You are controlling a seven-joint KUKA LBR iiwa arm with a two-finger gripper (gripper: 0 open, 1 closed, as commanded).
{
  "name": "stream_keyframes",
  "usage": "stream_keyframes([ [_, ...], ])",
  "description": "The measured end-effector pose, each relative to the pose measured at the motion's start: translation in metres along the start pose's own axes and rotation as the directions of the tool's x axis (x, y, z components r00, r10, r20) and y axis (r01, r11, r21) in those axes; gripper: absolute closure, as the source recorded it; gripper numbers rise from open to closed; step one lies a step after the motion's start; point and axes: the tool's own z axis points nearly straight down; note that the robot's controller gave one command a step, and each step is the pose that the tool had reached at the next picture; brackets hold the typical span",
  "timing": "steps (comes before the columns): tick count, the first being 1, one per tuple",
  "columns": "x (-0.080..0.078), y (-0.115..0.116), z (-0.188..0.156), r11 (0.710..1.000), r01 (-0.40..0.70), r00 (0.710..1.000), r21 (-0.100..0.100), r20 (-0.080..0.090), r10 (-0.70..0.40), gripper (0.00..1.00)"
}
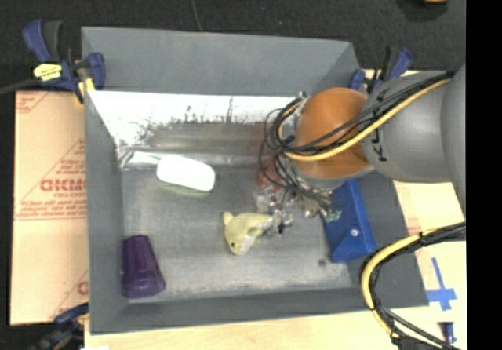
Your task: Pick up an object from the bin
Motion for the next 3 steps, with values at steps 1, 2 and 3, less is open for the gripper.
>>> stream_keyframes([
  [1,0.0,0.0,-0.003,1.0,-0.002,1.0,0.001,0.003,0.002,1.0],
  [2,0.0,-0.001,-0.02,1.0,-0.004,1.0,0.002,0.003,0.004,1.0],
  [3,0.0,-0.002,-0.038,1.0,-0.007,1.0,0.002,0.004,0.007,1.0],
])
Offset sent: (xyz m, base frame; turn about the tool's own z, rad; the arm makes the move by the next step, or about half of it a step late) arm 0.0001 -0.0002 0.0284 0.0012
